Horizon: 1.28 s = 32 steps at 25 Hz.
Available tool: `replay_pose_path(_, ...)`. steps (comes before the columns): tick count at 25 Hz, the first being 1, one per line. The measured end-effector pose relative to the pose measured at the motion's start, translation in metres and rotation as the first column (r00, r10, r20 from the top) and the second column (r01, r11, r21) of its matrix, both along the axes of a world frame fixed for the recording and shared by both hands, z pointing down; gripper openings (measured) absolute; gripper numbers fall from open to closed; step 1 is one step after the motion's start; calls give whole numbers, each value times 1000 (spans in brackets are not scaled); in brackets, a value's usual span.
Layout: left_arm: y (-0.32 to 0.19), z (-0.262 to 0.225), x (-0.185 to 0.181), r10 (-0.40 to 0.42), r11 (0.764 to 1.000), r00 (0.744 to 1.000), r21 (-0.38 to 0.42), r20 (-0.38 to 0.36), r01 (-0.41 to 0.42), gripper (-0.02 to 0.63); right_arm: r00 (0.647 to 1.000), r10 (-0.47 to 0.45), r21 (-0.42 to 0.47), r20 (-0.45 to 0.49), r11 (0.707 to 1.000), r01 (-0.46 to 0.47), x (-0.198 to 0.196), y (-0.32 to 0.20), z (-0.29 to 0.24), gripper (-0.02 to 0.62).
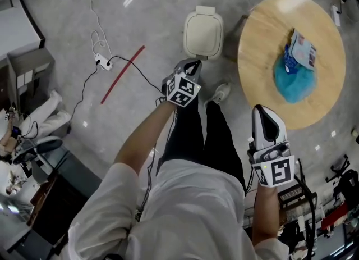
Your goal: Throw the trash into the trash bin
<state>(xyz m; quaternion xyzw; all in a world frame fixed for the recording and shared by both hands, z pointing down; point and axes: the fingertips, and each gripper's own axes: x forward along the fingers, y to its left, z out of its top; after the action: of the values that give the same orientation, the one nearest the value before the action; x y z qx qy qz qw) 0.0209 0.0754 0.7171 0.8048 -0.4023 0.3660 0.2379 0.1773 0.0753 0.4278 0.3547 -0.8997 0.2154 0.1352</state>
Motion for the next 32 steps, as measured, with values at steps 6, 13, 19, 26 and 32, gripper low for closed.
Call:
replay_pose_path(6,5,74,-3,1,996,999,-94,41,3,3,999,32,-12,23,999,-31,9,-4,15,2)
replay_pose_path(13,12,143,0,23,981,998,-194,59,-11,3,997,57,-23,42,998,-56,11,-8,32,2)
replay_pose_path(19,14,186,4,19,975,996,-221,90,1,3,996,80,-28,48,996,-79,25,-12,52,2)
replay_pose_path(26,20,233,6,10,966,992,-256,128,24,3,993,107,-34,59,994,-105,29,-8,73,2)
replay_pose_path(32,26,257,4,-47,956,987,-281,156,90,3,992,109,-56,68,993,-105,28,-4,90,2)
